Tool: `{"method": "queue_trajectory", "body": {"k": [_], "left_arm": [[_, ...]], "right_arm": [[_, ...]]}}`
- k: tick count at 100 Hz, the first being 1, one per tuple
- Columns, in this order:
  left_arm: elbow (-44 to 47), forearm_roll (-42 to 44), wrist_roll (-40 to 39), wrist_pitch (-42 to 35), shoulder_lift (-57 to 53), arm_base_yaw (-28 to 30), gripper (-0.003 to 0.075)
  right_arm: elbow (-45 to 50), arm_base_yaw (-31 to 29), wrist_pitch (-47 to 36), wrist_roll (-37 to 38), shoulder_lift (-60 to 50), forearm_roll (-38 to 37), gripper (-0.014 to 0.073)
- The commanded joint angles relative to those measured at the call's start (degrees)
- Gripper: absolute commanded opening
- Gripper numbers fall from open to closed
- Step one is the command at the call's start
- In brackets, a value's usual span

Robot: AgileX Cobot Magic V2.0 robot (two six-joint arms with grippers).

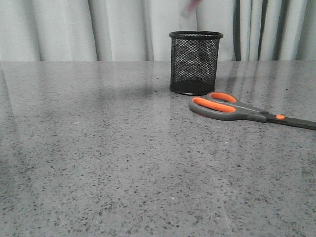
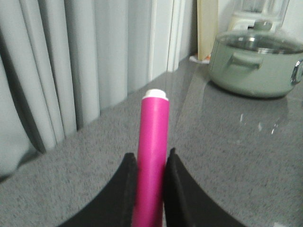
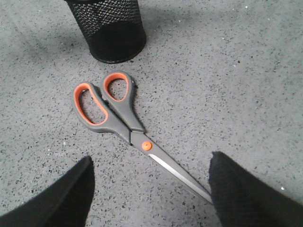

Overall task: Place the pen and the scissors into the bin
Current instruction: 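Lift the pink marker with the left gripper and drop it into the mesh cup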

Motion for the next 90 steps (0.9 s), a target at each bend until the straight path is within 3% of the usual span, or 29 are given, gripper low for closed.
{"method": "queue_trajectory", "body": {"k": [1, 40, 71, 90], "left_arm": [[-3.2, -4.9, 0.6, 1.2, -1.4, -0.8, -0.0019], [-4.5, -1.8, 0.6, 1.4, 1.8, -0.6, 0.0001], [-4.5, 1.7, -1.0, 3.2, 1.8, 1.3, 0.0359], [-4.5, 1.8, -1.1, 6.2, -0.7, 3.5, 0.0387]], "right_arm": [[-2.0, -0.3, -3.2, -0.7, 0.0, 0.3, 0.0463], [-2.0, -0.3, -3.2, -0.8, 0.0, 0.3, 0.0463], [-2.0, -0.3, -3.2, -0.8, 0.0, 0.3, 0.0463], [-2.0, -0.3, -3.3, -0.8, 0.0, 0.3, 0.0463]]}}
